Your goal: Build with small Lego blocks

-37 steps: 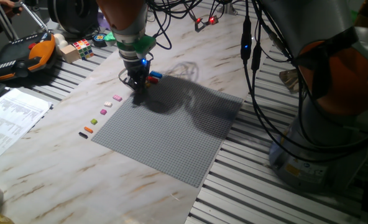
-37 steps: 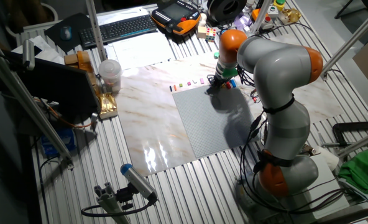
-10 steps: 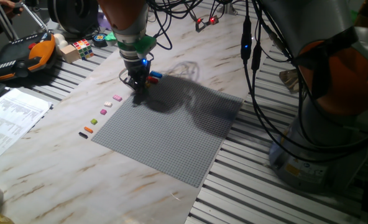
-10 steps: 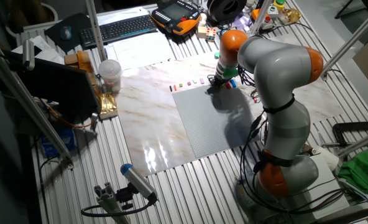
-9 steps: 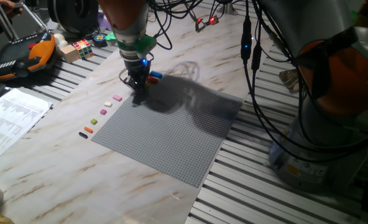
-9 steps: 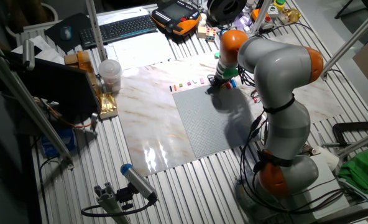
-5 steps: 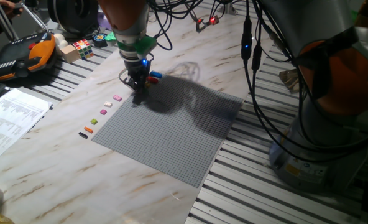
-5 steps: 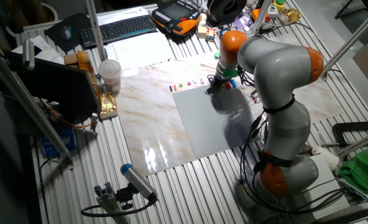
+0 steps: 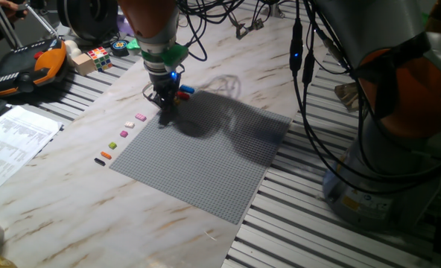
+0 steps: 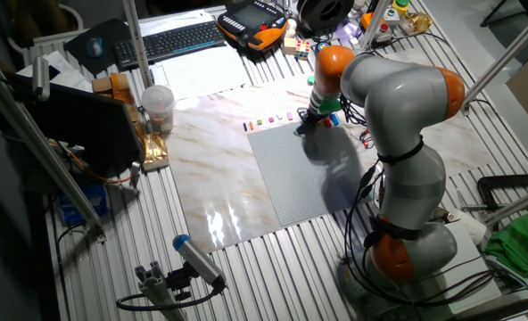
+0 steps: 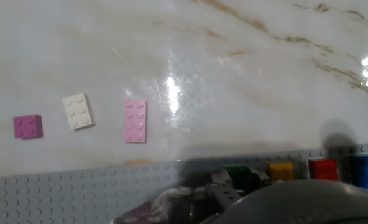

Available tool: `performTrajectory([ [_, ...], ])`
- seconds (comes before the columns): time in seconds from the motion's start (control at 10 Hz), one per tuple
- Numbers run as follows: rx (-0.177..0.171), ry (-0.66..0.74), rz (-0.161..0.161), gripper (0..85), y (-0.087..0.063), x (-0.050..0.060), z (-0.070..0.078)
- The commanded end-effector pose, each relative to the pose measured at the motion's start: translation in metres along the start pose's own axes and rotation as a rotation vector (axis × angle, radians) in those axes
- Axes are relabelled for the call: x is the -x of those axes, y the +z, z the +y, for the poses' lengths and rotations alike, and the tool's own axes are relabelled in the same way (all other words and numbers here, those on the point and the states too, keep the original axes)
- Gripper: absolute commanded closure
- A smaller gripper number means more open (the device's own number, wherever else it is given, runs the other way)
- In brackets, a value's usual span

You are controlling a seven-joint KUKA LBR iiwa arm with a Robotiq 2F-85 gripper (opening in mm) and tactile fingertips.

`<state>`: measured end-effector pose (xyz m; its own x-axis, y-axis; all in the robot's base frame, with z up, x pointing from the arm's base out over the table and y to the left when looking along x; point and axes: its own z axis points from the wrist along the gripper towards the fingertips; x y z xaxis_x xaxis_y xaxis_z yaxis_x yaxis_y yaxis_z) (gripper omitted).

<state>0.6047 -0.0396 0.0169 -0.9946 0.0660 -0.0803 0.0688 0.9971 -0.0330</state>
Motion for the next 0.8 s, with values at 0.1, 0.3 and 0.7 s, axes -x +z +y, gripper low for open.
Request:
performTrajectory([
  [0.1,-0.001,-0.001,0.002,82.3,0.0005,-0.0012,0.0005],
  [0.3,-0.002,0.012,-0.010,52.7,0.0007,-0.0011,0.0007],
  [0.7,-0.003,0.028,-0.018,26.0,0.0003,-0.0009,0.0010],
])
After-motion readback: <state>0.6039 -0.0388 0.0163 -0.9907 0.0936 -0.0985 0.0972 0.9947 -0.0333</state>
